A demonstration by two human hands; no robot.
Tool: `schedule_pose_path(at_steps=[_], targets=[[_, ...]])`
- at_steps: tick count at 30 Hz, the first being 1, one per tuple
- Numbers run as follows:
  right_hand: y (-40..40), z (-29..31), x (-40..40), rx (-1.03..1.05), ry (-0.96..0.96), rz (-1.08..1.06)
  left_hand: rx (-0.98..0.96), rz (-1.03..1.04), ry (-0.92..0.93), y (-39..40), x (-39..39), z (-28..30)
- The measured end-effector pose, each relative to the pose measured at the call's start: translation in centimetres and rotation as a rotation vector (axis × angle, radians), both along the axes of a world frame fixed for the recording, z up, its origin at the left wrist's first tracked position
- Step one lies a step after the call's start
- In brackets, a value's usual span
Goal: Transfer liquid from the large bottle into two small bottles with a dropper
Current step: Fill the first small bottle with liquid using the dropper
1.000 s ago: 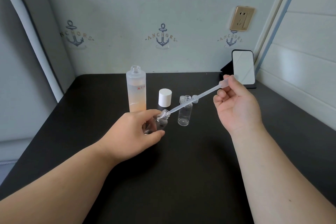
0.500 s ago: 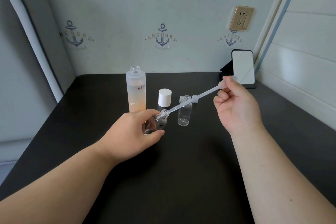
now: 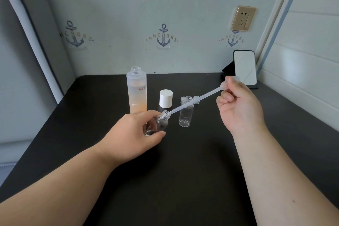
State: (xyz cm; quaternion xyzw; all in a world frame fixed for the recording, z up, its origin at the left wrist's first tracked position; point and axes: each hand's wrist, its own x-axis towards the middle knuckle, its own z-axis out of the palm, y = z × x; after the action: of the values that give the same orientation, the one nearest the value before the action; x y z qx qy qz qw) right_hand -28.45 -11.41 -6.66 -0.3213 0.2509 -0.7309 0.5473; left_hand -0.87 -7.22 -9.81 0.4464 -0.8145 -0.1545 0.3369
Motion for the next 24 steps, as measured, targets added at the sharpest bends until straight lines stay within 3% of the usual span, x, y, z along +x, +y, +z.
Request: schedule_pose_path(at_steps=[20, 24], targets=[[-0.01, -0.13, -0.02, 0.052, -0.169, -0.030, 0.114, 0.044, 0.026, -0.18, -0.18, 0.25], [0.11, -0.03, 0.31, 0.067, -0.158, -0.029, 0.048, 0.082, 0.252, 0.29, 0.08, 0.49]])
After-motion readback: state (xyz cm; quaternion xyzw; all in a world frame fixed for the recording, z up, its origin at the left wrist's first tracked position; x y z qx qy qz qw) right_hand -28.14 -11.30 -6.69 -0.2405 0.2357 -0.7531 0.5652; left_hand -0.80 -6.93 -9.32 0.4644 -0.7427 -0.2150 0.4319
